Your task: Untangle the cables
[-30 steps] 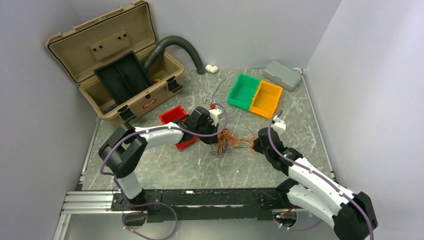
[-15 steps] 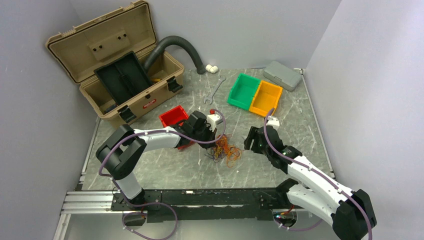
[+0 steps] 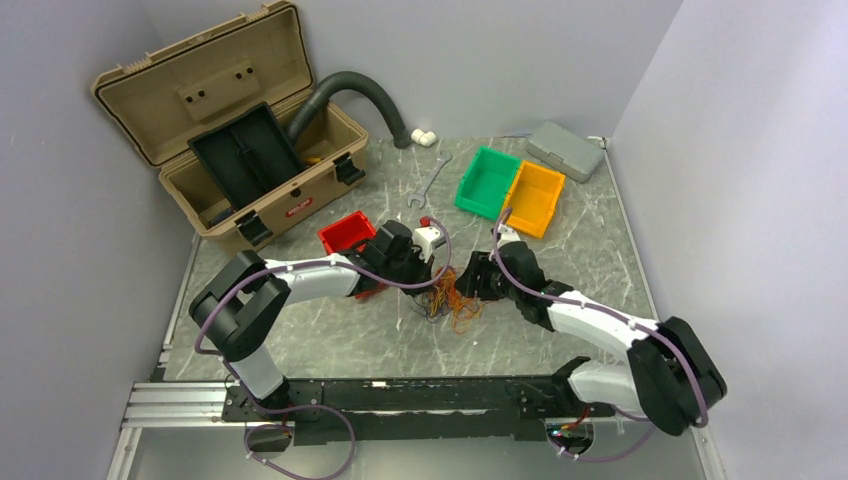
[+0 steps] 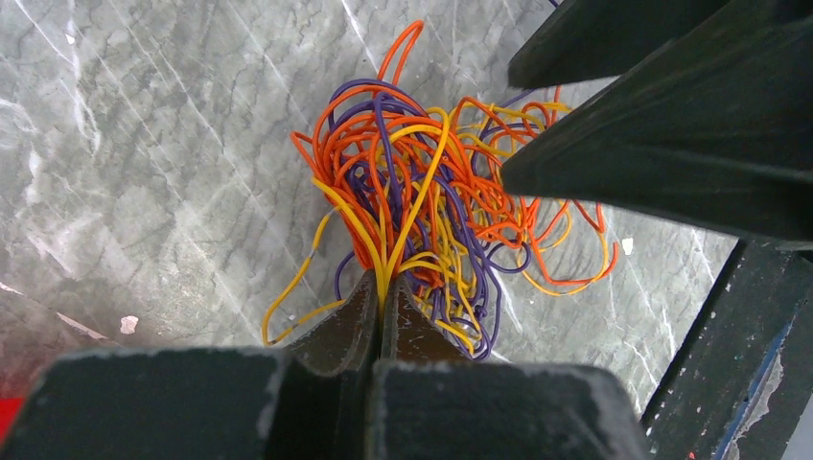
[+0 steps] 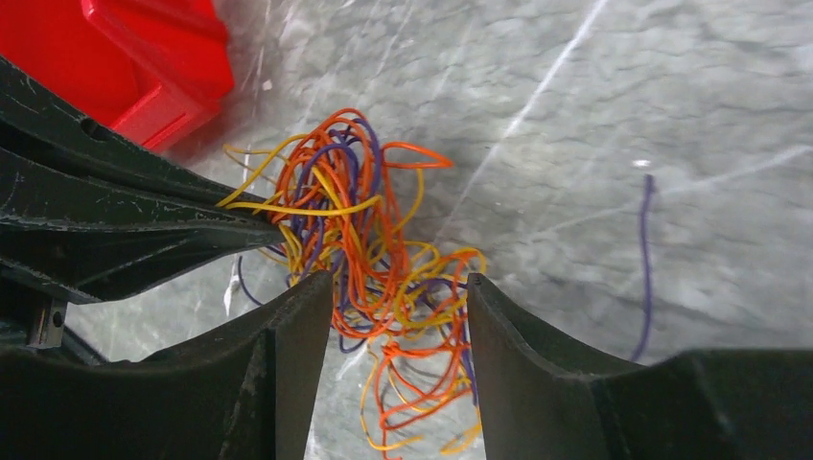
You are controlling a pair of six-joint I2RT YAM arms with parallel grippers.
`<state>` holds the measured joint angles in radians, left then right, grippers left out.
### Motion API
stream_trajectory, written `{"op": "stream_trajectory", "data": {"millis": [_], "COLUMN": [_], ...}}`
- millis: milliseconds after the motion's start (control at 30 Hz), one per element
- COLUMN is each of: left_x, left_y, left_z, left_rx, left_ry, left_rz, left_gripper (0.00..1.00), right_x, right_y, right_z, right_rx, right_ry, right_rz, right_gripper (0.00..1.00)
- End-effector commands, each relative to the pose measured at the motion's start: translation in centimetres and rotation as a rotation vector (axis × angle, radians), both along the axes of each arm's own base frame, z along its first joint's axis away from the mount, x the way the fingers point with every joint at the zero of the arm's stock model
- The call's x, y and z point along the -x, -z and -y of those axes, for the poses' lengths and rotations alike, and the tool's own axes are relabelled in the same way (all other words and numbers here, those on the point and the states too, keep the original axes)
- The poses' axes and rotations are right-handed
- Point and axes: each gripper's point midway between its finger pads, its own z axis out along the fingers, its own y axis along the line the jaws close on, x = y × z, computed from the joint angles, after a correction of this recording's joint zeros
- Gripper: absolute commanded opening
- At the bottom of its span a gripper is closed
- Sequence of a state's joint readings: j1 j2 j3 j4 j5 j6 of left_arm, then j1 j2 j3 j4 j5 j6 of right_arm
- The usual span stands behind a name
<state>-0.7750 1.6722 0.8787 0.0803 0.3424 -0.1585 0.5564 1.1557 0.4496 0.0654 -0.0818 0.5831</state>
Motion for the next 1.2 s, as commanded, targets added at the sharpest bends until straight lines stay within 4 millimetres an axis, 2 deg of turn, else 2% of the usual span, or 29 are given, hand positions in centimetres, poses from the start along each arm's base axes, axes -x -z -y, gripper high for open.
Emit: {"op": "stream_trajectory", "data": {"millis": [0, 133, 200, 267, 300, 400, 467, 567, 767, 900, 1067, 1167], "left_x": [-0.5, -0.4, -0.4, -0.4, -0.5, -1.0, -1.6, -2.0, -2.2, -2.4, -2.5, -2.4], "left_y": [-2.3, -2.2, -2.0, -1.9, -1.8, -1.8, -1.7, -1.8, -1.5, -1.3, -1.3, -1.4], "left_z": [0.9, 1.2, 1.2, 1.2, 1.2, 0.7, 0.0, -0.5, -0.7, -1.0, -1.3, -1.1], "left_rx": [0.064, 0.071, 0.069, 0.066, 0.062, 0.041, 0.019, 0.006, -0.01, -0.032, -0.037, -0.028], "left_ry": [0.028, 0.037, 0.038, 0.036, 0.032, -0.003, -0.047, -0.08, -0.094, -0.11, -0.119, -0.112], "left_rz": [0.062, 0.055, 0.048, 0.045, 0.045, 0.059, 0.083, 0.104, 0.103, 0.106, 0.111, 0.106], "left_gripper": [0.0, 0.0, 0.0, 0.0, 0.0, 0.0, 0.0, 0.0, 0.0, 0.0, 0.0, 0.0], "right_x": [-1.7, -2.0, -2.3, -2.4, -2.5, -2.7, -3.3, -3.0, -2.2, -2.1, -2.3, -2.6], "right_y": [-3.2, -2.0, -0.8, -0.1, 0.2, 0.9, 1.0, 0.8, -0.3, -1.1, -2.0, -2.0], "right_z": [-4.0, -4.9, -4.9, -4.6, -4.1, -1.1, 2.3, 6.3, 10.8, 12.4, 12.4, 11.6], "right_rx": [-0.151, -0.156, -0.122, -0.097, -0.083, -0.001, 0.103, 0.215, 0.332, 0.382, 0.374, 0.361], "right_ry": [-0.111, -0.133, -0.125, -0.101, -0.07, 0.081, 0.241, 0.406, 0.566, 0.62, 0.609, 0.565], "right_rz": [0.092, 0.055, 0.012, -0.013, -0.019, -0.033, -0.013, -0.008, -0.002, 0.022, 0.047, 0.052], "right_gripper": [0.56, 0.53, 0.36, 0.1, 0.0, 0.0, 0.0, 0.0, 0.0, 0.0, 0.0, 0.0]}}
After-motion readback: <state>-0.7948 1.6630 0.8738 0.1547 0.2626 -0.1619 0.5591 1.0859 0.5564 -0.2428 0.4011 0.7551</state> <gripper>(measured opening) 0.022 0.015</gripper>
